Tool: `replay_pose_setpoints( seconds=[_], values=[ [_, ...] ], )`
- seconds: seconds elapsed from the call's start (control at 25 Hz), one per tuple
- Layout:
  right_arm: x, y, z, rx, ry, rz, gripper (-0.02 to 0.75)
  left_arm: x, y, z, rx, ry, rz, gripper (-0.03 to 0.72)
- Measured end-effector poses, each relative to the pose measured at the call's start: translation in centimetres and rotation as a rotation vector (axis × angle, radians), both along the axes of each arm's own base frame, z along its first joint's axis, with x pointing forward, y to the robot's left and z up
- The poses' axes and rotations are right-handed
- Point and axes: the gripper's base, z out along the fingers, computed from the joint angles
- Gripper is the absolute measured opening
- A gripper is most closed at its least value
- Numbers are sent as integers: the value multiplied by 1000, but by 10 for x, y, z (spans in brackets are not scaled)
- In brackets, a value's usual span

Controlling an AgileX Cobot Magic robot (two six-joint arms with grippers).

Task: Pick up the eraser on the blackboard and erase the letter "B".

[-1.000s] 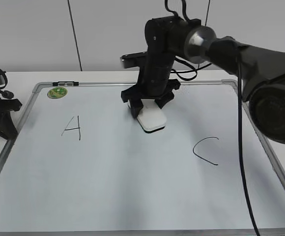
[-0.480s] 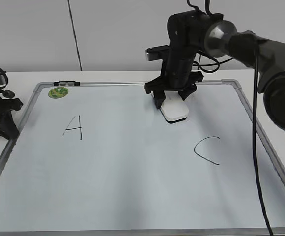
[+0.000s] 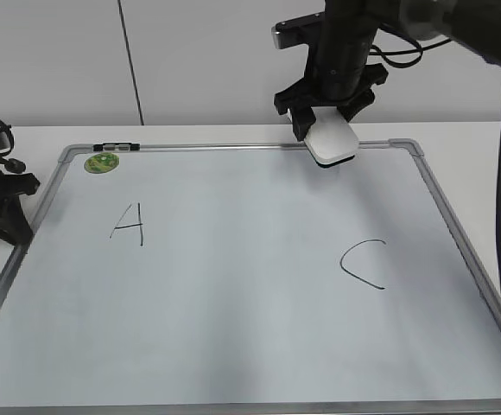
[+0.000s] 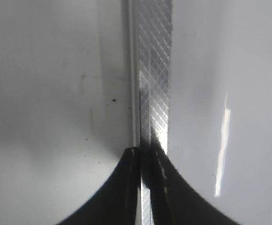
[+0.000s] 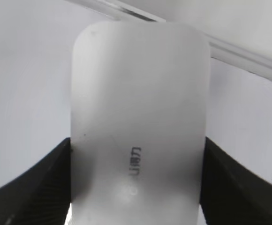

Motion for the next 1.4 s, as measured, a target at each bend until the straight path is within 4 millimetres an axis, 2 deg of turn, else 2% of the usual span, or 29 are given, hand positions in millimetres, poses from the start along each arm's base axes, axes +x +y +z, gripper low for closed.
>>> replay_pose_setpoints(
  seconds=[0.2,0.52,0.72,0.8,0.92,1.28,1.4],
  values=[
    [-14,-17,-1,-22,65,-22,537,0,0,0,0,0,0,30],
    [-49,-85,-4,3,186,-158,537,0,0,0,0,-2,0,29],
    [-78,-123,-22,47,198,-253,537,0,0,0,0,-2,0,29],
    [-86,-137,-36,67,224,-296,537,0,0,0,0,-2,0,29],
    [-92,-148,-52,88,234,-337,537,0,0,0,0,-2,0,29],
    [-85,-150,-55,121,158,-349,537,0,0,1,-2,-1,1,29],
    [-84,-150,-64,123,182,-356,537,0,0,1,-2,-1,1,29]
  ],
)
